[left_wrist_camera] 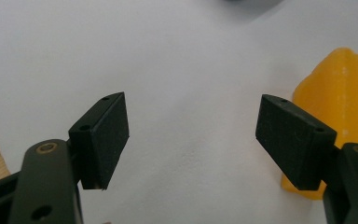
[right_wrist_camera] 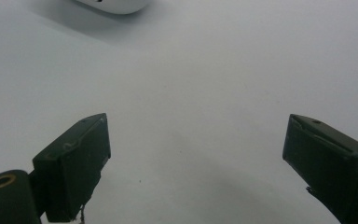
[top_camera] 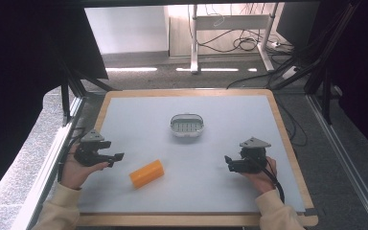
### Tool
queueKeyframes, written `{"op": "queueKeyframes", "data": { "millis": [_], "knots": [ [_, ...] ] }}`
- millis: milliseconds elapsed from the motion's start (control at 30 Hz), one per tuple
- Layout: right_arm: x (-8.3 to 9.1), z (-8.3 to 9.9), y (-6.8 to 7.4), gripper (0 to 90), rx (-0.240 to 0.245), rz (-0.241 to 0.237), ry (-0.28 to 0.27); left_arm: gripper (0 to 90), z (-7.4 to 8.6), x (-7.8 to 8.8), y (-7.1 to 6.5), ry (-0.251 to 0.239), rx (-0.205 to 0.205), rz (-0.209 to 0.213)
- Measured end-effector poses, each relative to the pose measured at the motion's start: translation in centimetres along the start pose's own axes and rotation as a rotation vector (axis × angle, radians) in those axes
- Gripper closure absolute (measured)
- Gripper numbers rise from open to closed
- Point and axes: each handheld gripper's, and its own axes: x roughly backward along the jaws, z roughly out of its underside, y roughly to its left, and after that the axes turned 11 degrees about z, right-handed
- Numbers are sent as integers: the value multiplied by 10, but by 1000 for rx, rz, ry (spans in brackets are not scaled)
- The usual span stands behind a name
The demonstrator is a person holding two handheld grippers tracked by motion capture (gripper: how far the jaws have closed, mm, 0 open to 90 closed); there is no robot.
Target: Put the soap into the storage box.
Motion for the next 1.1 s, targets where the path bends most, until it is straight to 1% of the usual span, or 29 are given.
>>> {"op": "queueKeyframes", "data": {
  "millis": [67, 133, 200, 267, 333, 367, 400, 433, 600, 700, 833, 900, 1100],
  "knots": [
    [0, 0, 0, 82, 2, -4, 2, 258, 1, -2, 0, 20, 3, -3],
    [-1, 2, 2, 86, 14, -14, 8, 262, 3, -2, 0, 23, 9, -2],
    [-1, 3, 2, 96, 17, -15, 6, 263, 4, -2, -1, 27, 5, -5],
    [3, 4, 2, 117, 6, -26, -10, 264, 4, 0, -3, 24, 3, -4],
    [7, 5, 1, 120, -3, -23, -20, 265, 5, 0, -4, 22, 2, -2],
    [9, 6, 0, 123, -13, -24, -26, 265, 5, 0, -5, 25, -1, 3],
    [12, 7, -2, 127, -34, -26, -30, 265, 6, -1, -6, 26, -3, 4],
    [13, 8, -3, 129, -38, -27, -32, 265, 6, -1, -6, 26, -3, 4],
    [12, 8, -7, 138, -48, -26, -37, 265, 5, -4, -4, 36, -5, 2],
    [11, 9, -7, 138, -46, -35, -26, 264, 7, -6, -3, 39, 1, 2],
    [12, 9, -6, 137, -55, -49, -27, 265, 7, -7, -2, 43, 7, -1],
    [12, 9, -5, 137, -50, -51, -29, 266, 7, -7, -4, 44, 8, -2],
    [14, 9, -5, 138, -42, -50, -34, 265, 0, -7, -15, 43, -18, -2]
  ]
}}
